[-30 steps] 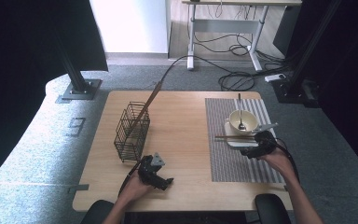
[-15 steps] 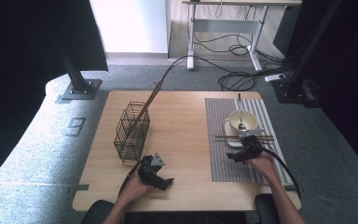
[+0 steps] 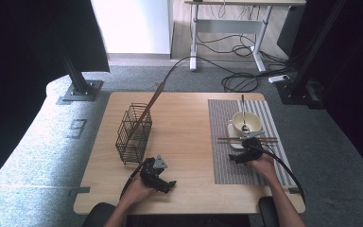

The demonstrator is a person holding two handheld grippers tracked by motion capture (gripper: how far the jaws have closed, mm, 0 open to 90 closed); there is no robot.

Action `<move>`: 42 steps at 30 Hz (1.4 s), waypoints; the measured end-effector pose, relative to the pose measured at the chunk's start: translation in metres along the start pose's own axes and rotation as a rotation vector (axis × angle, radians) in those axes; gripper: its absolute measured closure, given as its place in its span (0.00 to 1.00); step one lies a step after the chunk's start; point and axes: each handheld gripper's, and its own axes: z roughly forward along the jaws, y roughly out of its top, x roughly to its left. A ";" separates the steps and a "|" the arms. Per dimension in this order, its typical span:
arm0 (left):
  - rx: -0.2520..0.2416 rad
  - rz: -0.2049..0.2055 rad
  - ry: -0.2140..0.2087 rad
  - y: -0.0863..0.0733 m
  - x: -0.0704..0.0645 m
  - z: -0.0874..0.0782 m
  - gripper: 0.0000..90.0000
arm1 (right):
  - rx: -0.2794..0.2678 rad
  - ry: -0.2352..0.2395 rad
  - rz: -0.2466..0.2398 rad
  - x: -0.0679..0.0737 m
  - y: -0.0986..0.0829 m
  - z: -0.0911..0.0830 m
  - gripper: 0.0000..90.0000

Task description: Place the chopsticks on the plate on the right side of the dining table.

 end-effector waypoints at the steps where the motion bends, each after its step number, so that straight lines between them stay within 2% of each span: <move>1: 0.000 0.000 0.000 0.000 0.000 0.000 0.00 | -0.001 -0.002 -0.002 0.000 0.000 0.000 0.01; 22: 0.000 0.001 -0.001 0.000 0.000 0.000 0.00 | 0.000 -0.023 -0.024 -0.003 0.002 0.003 0.01; 25: 0.001 0.001 -0.001 0.000 0.000 0.000 0.00 | 0.006 -0.037 -0.038 -0.001 0.001 0.000 0.02; 30: 0.000 0.001 -0.001 0.000 0.000 0.000 0.00 | -0.019 -0.049 -0.053 0.003 -0.001 -0.013 0.02; 36: 0.002 0.004 -0.002 0.000 0.000 0.000 0.00 | -0.043 -0.075 -0.003 -0.008 -0.013 -0.025 0.02; 39: 0.000 0.003 -0.002 0.000 0.000 0.000 0.00 | -0.043 -0.084 0.035 -0.016 -0.020 -0.027 0.02; 42: 0.000 0.003 -0.002 0.000 0.000 0.000 0.00 | -0.037 -0.084 0.045 -0.019 -0.022 -0.025 0.02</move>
